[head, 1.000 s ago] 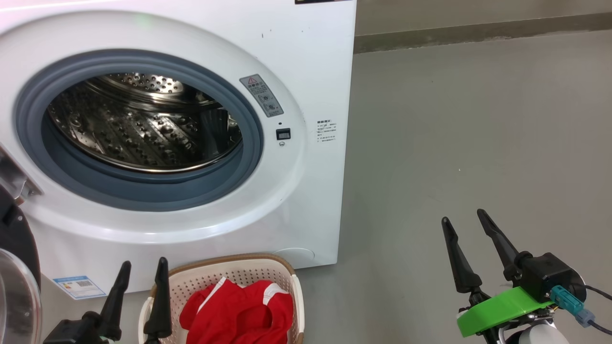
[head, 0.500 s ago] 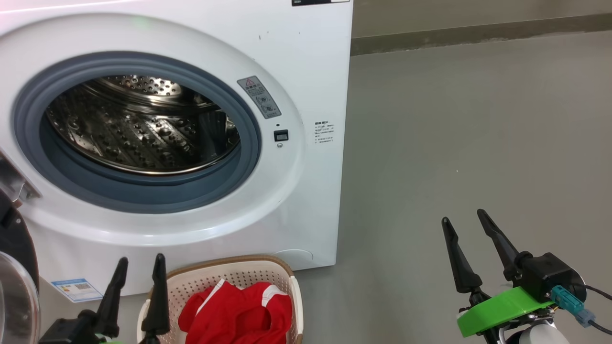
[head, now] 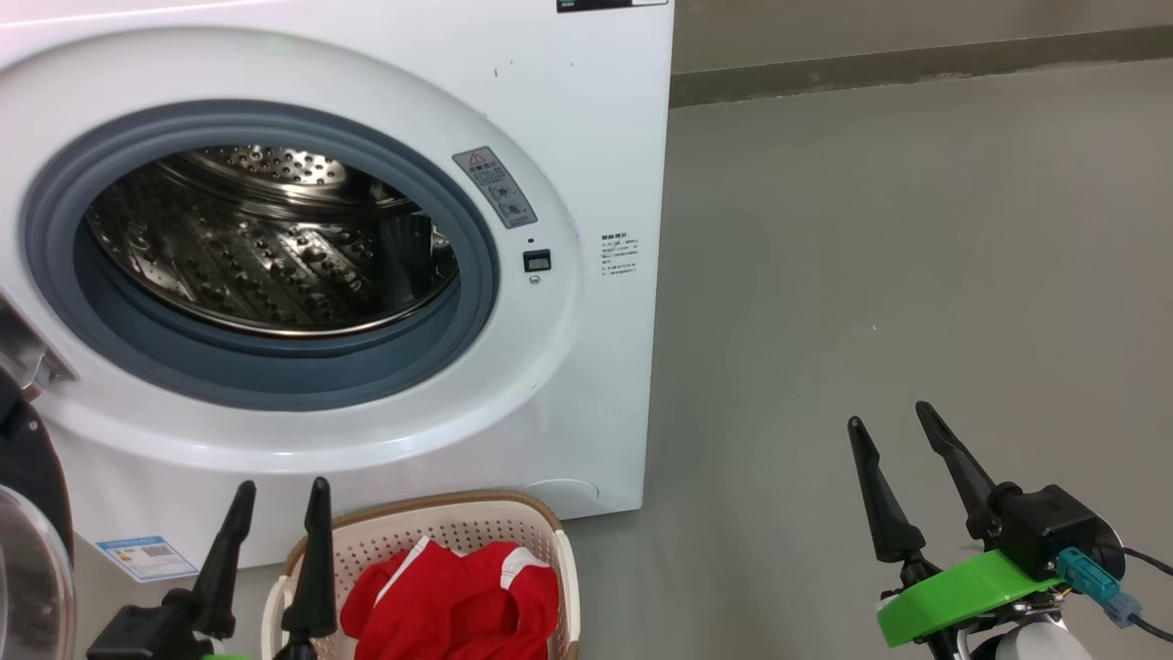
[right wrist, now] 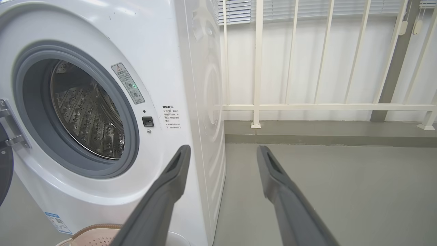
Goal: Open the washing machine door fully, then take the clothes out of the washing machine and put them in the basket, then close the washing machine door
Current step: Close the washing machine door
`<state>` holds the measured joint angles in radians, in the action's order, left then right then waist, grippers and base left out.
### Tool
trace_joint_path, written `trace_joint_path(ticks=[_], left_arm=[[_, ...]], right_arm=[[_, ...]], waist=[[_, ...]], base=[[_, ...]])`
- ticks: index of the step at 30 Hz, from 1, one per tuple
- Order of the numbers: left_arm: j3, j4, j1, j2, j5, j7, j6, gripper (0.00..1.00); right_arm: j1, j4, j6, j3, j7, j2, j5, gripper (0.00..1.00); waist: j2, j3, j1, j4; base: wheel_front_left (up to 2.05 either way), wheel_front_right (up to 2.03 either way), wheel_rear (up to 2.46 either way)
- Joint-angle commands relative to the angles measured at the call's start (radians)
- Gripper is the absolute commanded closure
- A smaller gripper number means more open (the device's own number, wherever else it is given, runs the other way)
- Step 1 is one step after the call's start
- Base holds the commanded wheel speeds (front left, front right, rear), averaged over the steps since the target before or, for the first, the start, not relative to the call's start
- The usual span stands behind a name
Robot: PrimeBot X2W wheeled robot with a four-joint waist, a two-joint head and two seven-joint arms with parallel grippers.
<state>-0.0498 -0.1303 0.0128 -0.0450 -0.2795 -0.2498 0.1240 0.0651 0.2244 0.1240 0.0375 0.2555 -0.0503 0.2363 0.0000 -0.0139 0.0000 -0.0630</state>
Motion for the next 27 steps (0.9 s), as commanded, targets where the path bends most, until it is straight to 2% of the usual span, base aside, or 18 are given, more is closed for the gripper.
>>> trace_joint_path(ticks=[1,12,27], left_arm=[[-0.028,0.031,0.006,-0.01,0.008,-0.012,0.005,0.0],[-0.043,0.02,0.005,-0.009,0.021,-0.012,0.006,0.0],[-0.054,0.031,0.007,-0.007,0.026,-0.012,0.006,0.0]], right_arm=[[0.022,-0.022,0.007,0.015,0.006,0.0,-0.003,0.0],[0.02,-0.021,0.007,0.015,0.006,0.0,-0.002,0.0],[0.017,-0.018,0.007,0.021,0.006,0.0,-0.003,0.0]], waist=[[0.0,0.0,0.0,0.0],[0.0,-0.004,0.0,-0.002],[0.0,-0.01,0.0,0.001]], base=[[0.0,0.0,0.0],[-0.35,0.35,0.0],[-1.59,1.59,0.0]])
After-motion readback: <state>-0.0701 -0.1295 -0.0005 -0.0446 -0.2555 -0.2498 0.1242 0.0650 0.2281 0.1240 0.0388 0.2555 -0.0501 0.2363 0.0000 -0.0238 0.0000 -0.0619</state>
